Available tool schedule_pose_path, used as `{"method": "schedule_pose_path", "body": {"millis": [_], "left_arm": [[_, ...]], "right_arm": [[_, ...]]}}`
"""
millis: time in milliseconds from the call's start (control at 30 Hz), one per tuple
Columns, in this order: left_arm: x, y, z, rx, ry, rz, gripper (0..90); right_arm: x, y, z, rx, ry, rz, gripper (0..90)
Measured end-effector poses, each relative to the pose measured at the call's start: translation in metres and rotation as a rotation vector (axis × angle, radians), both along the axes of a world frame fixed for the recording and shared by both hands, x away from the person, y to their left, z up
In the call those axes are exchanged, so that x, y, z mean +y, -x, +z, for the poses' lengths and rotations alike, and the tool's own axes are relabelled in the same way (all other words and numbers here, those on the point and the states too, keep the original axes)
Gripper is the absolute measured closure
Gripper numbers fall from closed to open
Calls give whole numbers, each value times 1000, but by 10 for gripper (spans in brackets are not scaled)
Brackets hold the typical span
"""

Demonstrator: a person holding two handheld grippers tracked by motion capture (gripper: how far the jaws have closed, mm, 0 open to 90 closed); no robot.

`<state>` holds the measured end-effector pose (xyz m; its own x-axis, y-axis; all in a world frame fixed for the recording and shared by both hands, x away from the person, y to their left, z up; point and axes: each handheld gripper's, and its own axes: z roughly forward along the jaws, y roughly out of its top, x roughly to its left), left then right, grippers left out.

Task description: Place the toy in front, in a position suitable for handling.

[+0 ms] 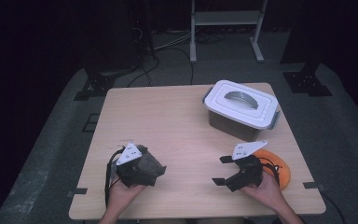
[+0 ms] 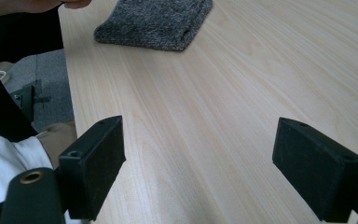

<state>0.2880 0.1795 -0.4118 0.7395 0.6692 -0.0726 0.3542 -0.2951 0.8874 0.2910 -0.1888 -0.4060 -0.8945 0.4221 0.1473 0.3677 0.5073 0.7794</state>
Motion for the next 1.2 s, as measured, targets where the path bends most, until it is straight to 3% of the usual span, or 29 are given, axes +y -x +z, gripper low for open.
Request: {"method": "schedule_pose_path", "body": {"millis": [267,400,800,1200], "left_arm": [[4,1,-1,-8,-11,4,0],[7,2,0,-11,2,14,0],[11,4,2,-24,6,18,0],[8,3,1,-23,-6,12,0]], "right_arm": [[1,-4,5,11,-29,11,156],[1,-6,8,18,-43,19,155],[-4,-8,22,5,-33,30,155],[-32,-9,39,-29,-5,2,155]]}}
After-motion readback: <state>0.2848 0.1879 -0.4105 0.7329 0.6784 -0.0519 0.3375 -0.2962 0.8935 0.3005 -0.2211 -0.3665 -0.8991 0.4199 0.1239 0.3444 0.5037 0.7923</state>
